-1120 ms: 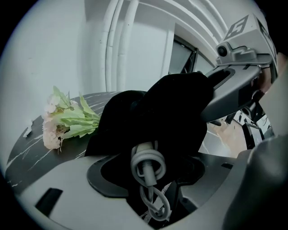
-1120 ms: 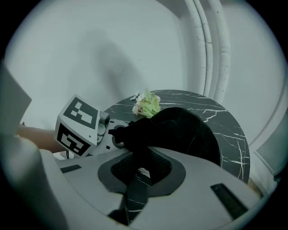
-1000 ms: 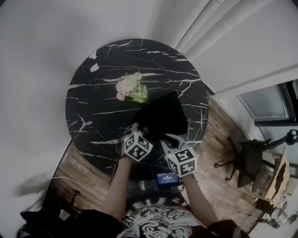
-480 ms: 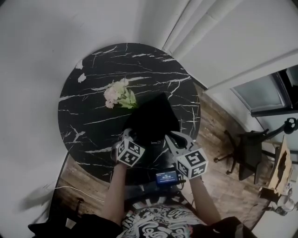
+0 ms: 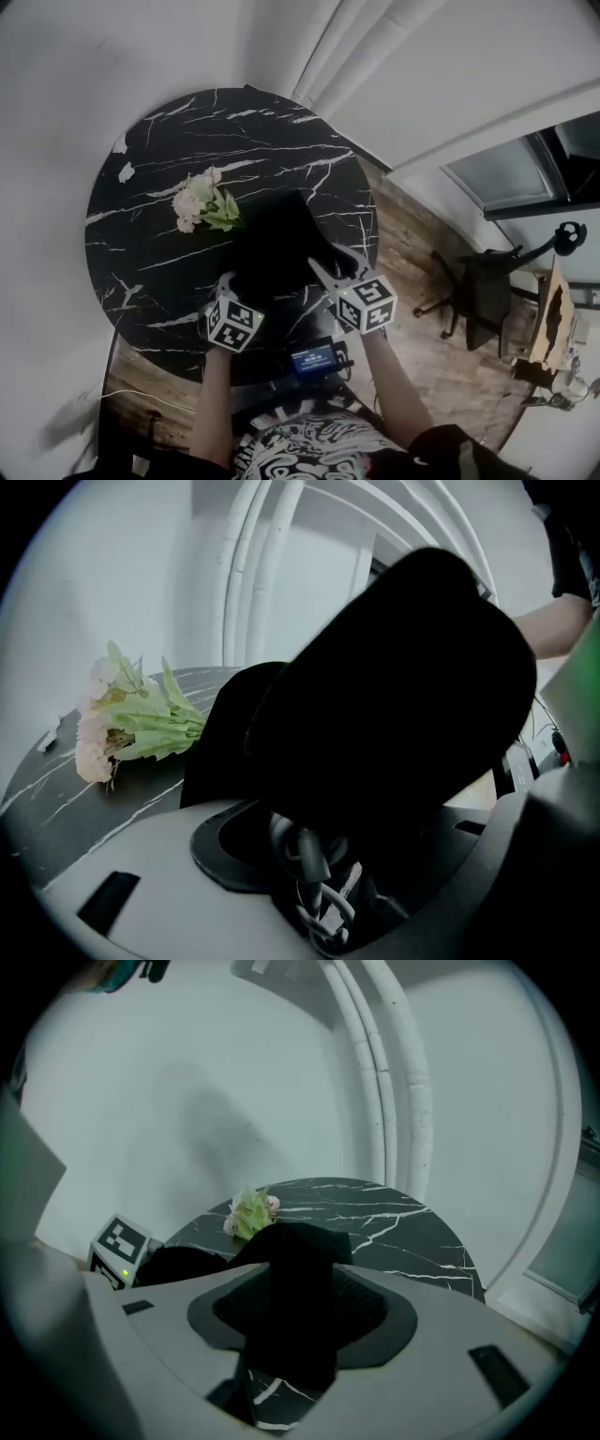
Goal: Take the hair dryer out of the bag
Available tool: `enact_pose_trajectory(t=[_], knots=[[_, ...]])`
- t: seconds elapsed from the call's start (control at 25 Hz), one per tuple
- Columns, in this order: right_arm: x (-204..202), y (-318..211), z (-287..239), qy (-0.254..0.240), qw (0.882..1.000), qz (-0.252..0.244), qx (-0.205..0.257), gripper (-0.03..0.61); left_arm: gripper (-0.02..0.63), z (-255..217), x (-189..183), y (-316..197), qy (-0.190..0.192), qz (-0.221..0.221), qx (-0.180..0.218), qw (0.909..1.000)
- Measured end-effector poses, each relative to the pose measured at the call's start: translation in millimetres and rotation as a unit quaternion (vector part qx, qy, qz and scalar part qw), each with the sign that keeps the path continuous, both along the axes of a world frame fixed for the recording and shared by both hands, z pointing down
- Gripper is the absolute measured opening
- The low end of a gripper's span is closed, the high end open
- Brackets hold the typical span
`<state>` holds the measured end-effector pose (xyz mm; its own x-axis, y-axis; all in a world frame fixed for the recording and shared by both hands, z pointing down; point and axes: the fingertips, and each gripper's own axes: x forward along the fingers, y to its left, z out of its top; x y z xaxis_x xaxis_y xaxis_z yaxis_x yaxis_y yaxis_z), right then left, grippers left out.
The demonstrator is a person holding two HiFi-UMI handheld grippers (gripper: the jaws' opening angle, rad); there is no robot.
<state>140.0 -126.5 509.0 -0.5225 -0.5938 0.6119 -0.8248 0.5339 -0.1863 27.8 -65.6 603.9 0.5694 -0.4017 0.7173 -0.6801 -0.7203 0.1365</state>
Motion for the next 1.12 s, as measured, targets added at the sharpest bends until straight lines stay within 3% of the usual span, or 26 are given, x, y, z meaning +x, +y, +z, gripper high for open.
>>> enact_pose_trajectory(t=[0.4,0.84,1.04,1.12], knots=[[32,2,53,0.030,0.998,-0.002,-0.053,0.180,0.219,0,2,-1,-0.008,-0.003,0.005,0.9999],[28,-3,93,0.095,0.992,-0.027,-0.081,0.179,0.216,1,2,-2,-0.011,-0.005,0.008,0.9999],[16,-5,95,0.107,0.990,-0.042,-0.081,0.064,0.214,1,1,-2,-0.012,-0.008,0.009,0.9999],[15,-3,94,0.111,0.990,-0.040,-0.079,0.048,0.212,1,1,-3,-0.011,-0.007,0.009,0.9999]])
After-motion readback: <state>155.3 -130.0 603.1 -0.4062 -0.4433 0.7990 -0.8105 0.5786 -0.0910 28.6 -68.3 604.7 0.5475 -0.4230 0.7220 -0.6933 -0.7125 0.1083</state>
